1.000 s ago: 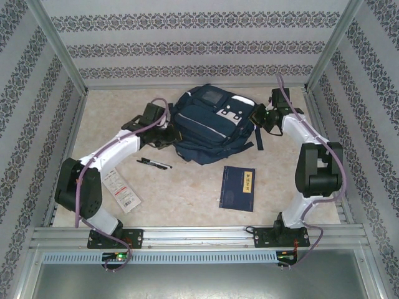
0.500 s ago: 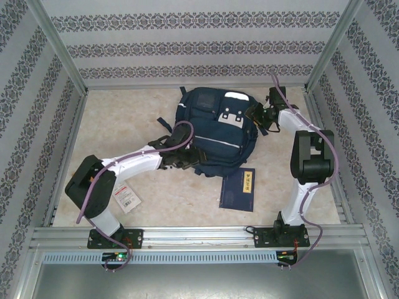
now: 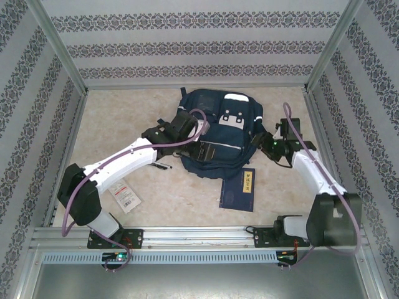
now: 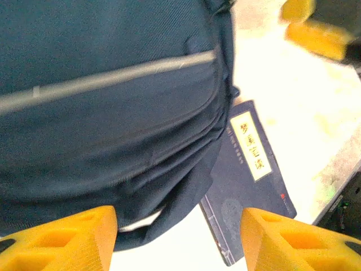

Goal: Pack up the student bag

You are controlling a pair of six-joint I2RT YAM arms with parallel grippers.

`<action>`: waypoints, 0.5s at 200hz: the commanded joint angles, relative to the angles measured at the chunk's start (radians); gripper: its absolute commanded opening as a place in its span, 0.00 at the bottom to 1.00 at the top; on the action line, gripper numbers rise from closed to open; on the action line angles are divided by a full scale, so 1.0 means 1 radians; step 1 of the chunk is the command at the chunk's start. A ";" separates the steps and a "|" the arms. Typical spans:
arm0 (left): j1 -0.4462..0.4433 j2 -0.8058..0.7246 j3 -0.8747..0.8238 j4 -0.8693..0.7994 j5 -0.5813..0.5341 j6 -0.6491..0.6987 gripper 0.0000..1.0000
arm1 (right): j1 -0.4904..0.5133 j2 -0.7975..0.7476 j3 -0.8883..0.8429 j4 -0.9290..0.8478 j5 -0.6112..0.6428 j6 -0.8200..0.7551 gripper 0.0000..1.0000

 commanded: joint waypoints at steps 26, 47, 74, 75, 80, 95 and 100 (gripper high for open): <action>-0.016 0.120 0.067 0.030 -0.016 0.573 0.68 | 0.013 -0.148 -0.111 -0.057 0.008 0.065 0.52; -0.015 0.244 0.156 0.007 -0.076 0.594 0.68 | 0.014 -0.178 -0.168 -0.020 -0.075 0.126 0.52; -0.015 0.396 0.301 -0.077 -0.115 0.601 0.70 | 0.015 -0.200 -0.184 -0.065 -0.079 0.098 0.52; -0.015 0.401 0.305 -0.080 -0.115 0.603 0.70 | 0.015 -0.201 -0.184 -0.067 -0.076 0.096 0.53; -0.016 0.423 0.328 -0.097 -0.104 0.612 0.71 | 0.014 -0.209 -0.185 -0.079 -0.063 0.089 0.52; -0.019 0.467 0.371 -0.134 -0.065 0.650 0.79 | 0.014 -0.227 -0.189 -0.098 -0.052 0.073 0.53; -0.021 0.475 0.378 -0.140 -0.053 0.669 0.83 | 0.014 -0.232 -0.190 -0.101 -0.051 0.069 0.53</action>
